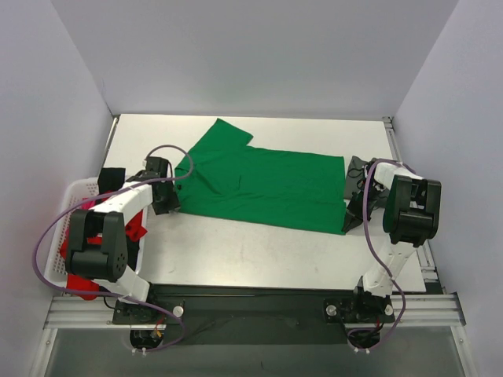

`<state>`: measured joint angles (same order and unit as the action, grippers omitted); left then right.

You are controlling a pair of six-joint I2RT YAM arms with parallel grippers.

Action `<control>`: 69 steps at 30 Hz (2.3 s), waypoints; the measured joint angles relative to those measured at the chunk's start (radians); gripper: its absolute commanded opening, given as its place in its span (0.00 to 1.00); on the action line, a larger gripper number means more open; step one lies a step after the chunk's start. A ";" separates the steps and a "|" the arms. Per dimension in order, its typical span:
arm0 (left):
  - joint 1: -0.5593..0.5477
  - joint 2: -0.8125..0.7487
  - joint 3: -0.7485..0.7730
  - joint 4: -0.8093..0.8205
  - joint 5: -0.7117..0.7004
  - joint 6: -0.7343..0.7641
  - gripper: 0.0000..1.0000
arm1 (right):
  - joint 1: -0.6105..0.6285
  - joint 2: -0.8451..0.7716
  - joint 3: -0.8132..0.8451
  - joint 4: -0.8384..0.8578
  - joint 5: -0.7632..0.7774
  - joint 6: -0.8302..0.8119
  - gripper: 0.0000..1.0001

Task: Fold and stack the t-shirts
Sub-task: Fold the flattened tshirt in 1/3 of the way

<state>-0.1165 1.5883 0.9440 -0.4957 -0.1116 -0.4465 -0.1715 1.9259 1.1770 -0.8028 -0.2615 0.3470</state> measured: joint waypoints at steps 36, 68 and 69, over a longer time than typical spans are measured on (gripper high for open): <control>0.013 0.086 0.042 -0.010 -0.053 0.080 0.35 | -0.006 -0.001 0.000 -0.002 0.004 0.000 0.00; -0.160 0.142 0.230 0.011 0.093 0.013 0.68 | 0.261 -0.001 0.249 0.004 -0.063 -0.005 0.61; -0.160 0.157 0.225 0.037 0.105 0.011 0.69 | 0.264 0.021 0.248 0.012 -0.070 -0.003 0.61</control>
<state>-0.2764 1.7454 1.1690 -0.4591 -0.0067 -0.4351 0.0925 1.9469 1.4250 -0.7910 -0.3317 0.3435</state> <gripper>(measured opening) 0.685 0.610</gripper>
